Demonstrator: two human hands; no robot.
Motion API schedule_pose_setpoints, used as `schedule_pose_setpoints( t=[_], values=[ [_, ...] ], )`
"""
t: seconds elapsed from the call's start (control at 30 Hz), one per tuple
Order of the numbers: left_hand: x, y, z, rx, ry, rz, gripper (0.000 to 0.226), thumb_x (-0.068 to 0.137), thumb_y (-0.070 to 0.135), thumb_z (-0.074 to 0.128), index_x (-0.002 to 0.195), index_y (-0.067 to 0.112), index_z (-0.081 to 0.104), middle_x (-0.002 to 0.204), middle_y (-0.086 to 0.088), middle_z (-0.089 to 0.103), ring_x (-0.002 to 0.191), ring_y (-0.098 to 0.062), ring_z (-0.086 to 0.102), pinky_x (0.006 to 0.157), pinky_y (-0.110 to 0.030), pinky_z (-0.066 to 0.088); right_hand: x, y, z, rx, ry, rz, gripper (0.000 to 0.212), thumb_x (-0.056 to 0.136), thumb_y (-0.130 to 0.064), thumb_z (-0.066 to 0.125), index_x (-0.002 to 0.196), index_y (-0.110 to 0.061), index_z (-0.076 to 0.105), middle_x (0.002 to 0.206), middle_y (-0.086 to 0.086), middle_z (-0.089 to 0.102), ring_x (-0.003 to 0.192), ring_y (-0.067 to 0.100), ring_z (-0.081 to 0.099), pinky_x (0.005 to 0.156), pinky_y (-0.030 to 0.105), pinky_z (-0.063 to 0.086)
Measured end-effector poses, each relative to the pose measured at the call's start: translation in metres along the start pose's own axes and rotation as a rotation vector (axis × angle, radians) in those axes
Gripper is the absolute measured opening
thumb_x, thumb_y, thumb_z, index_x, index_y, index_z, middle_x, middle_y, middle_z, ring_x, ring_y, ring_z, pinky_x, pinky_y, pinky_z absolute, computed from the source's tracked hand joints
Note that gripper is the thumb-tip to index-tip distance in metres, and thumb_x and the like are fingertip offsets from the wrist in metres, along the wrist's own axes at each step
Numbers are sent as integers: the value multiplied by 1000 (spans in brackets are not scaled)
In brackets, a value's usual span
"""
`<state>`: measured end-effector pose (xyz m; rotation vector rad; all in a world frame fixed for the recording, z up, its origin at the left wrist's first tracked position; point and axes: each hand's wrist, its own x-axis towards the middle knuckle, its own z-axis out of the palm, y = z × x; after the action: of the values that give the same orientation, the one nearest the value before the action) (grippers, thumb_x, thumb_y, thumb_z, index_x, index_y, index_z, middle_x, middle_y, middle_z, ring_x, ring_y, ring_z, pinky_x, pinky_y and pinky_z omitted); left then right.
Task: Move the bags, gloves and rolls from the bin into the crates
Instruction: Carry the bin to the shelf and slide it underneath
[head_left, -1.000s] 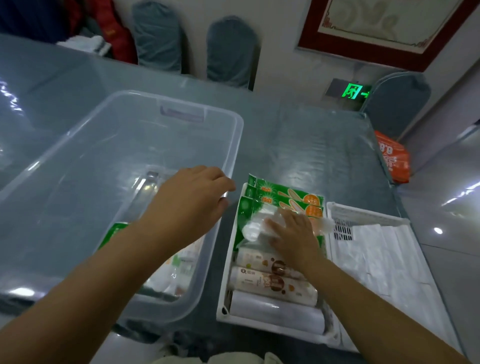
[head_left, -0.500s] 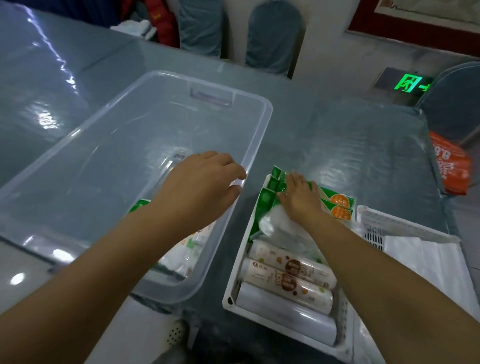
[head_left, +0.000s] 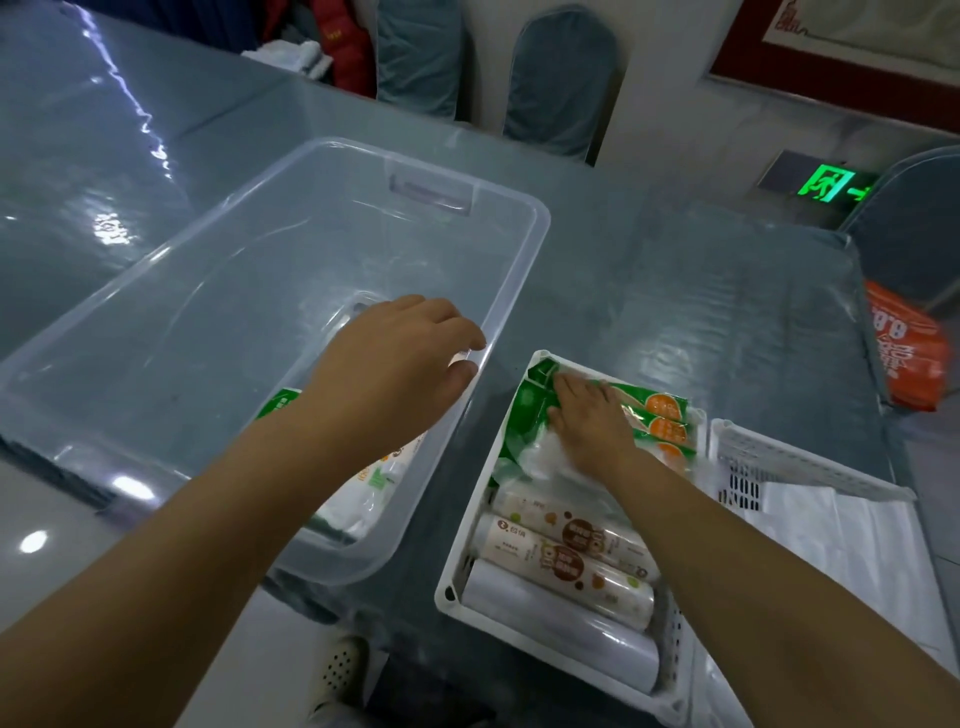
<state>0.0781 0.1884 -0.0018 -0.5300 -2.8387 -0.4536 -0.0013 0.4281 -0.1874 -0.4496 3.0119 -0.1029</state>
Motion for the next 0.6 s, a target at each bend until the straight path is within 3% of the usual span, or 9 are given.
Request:
schedule_pose_setpoints(
  t=[0.13, 0.27, 0.43, 0.5, 0.6],
  values=[
    [-2, -7, -6, 19, 26, 5, 24, 89, 27, 52, 109, 21, 65, 112, 0, 66, 98, -20, 58, 75, -27, 37, -2, 0, -2, 23, 118, 78, 49, 100, -32, 28, 144, -12, 27, 152, 12, 31, 141, 25, 23, 116, 44, 11],
    [-5, -11, -9, 6, 49, 2, 24, 89, 26, 54, 108, 18, 66, 112, -3, 66, 99, -23, 58, 73, -25, 33, -14, 7, -6, 28, 149, 198, 52, 98, -44, 23, 139, -15, 39, 148, 9, 37, 139, 24, 27, 115, 47, 8],
    [-6, -11, -5, -10, 48, 15, 24, 89, 27, 54, 109, 19, 65, 113, -2, 66, 99, -22, 59, 73, -24, 33, -49, 5, -1, -82, 190, 119, 69, 90, -61, 20, 138, -17, 39, 146, 11, 41, 138, 28, 31, 115, 53, 12],
    [-6, -11, -3, -11, 47, 15, 24, 89, 28, 54, 110, 20, 65, 113, -2, 66, 99, -22, 59, 73, -24, 33, -60, -1, 5, -95, 186, 30, 75, 86, -67, 23, 141, -17, 35, 148, 14, 38, 139, 32, 28, 114, 55, 9],
    [-6, -11, -1, -1, 56, 31, 23, 88, 27, 55, 108, 20, 66, 111, -1, 66, 96, -21, 59, 71, -24, 32, -63, -3, 15, -155, 87, -19, 83, 83, -72, 23, 148, -21, 14, 156, 14, 16, 144, 33, 7, 113, 54, -3]
  ],
)
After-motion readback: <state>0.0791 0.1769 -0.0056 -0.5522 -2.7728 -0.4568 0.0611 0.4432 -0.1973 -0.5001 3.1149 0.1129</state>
